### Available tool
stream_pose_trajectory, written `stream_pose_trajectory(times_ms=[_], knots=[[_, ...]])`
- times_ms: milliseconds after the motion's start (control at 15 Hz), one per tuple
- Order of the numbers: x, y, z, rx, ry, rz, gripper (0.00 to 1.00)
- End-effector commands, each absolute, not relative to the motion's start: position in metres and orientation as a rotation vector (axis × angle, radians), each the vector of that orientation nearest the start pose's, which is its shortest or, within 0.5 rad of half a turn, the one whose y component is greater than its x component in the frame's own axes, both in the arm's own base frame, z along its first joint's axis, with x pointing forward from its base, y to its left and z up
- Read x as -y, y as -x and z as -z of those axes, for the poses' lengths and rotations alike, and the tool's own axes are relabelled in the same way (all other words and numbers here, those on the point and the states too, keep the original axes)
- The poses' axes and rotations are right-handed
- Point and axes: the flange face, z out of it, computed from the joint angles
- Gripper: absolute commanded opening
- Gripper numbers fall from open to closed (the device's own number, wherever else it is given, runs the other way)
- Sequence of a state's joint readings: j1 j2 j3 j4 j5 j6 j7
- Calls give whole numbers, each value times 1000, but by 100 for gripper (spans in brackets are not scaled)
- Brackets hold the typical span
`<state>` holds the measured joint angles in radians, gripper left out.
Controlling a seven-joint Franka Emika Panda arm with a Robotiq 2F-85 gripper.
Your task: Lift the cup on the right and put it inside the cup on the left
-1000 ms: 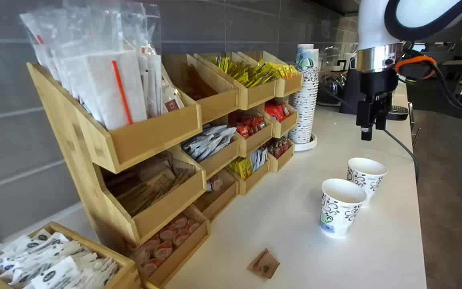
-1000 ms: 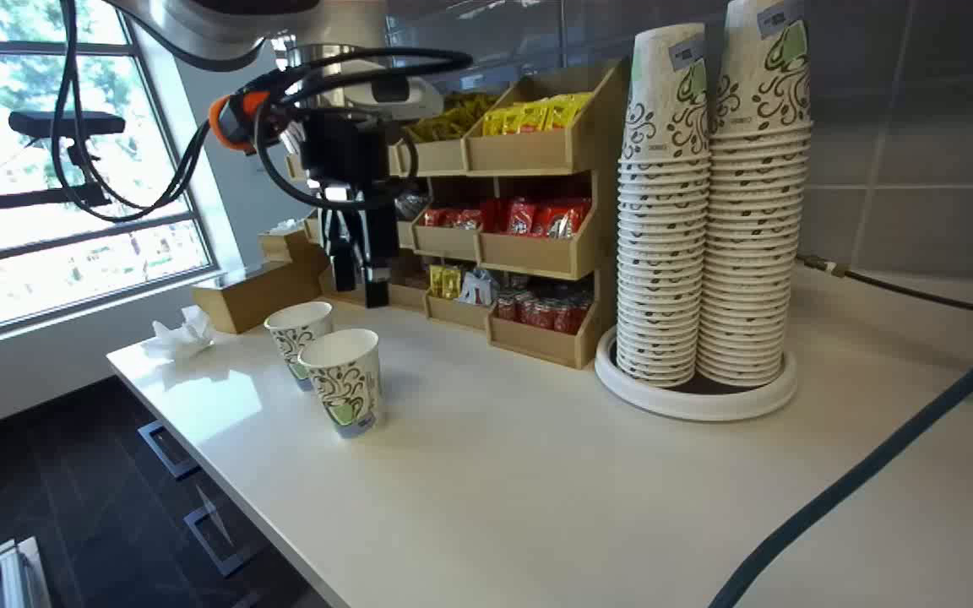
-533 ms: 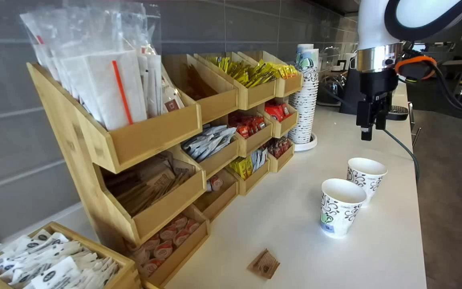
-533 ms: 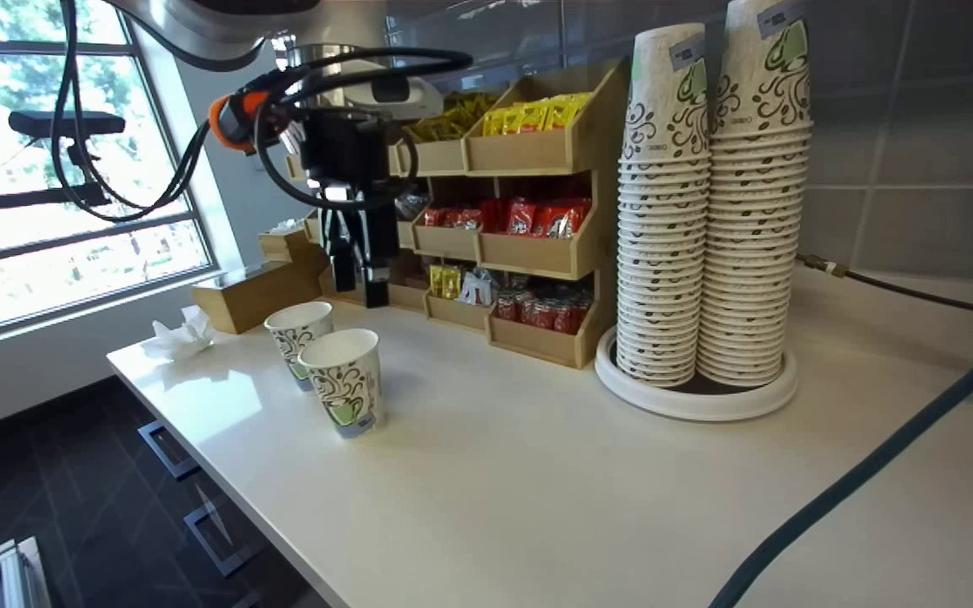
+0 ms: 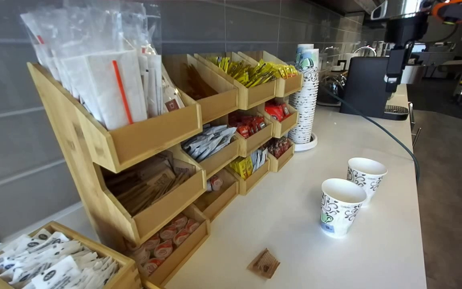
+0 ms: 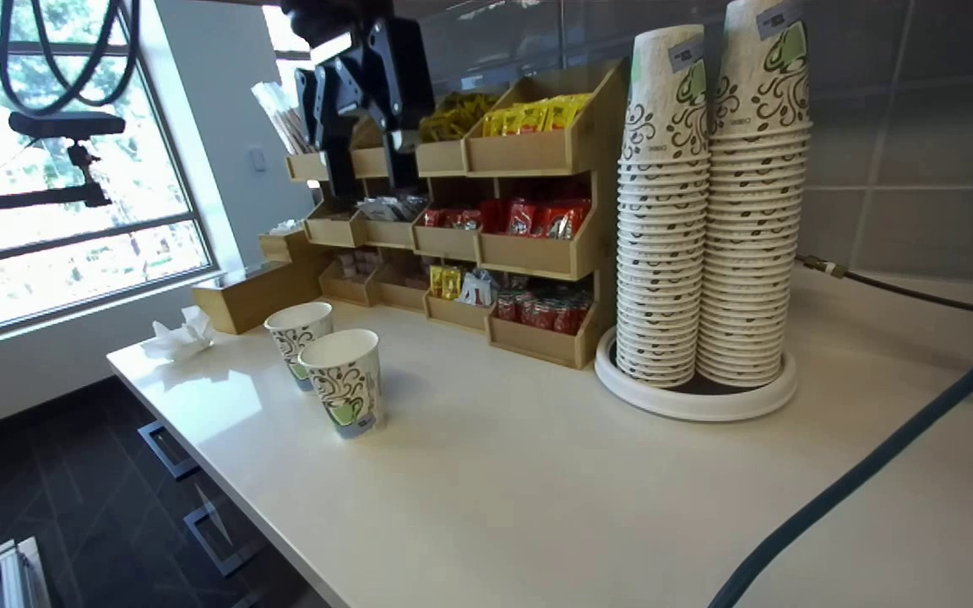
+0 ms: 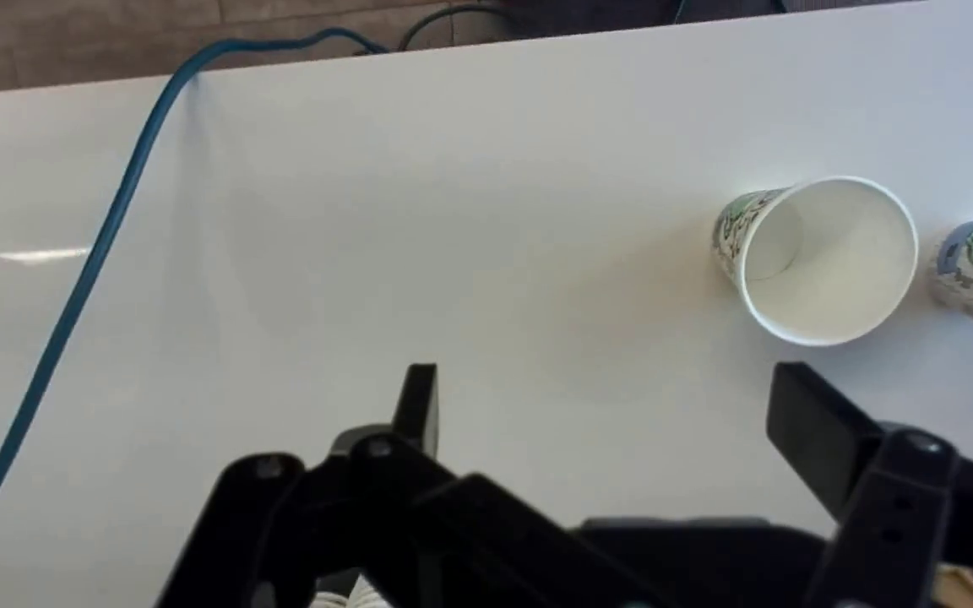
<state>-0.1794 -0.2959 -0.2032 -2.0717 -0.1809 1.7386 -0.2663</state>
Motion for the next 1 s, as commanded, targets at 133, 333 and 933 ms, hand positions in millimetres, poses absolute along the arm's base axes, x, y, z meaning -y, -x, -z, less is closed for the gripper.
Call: stream_pose_trajectory(times_ms=[133, 333, 933], knots=[[203, -410, -566, -19, 3226, -110, 100], [202, -411, -566, 1, 3225, -112, 100], [196, -413, -560, 62, 3216, -100, 100]])
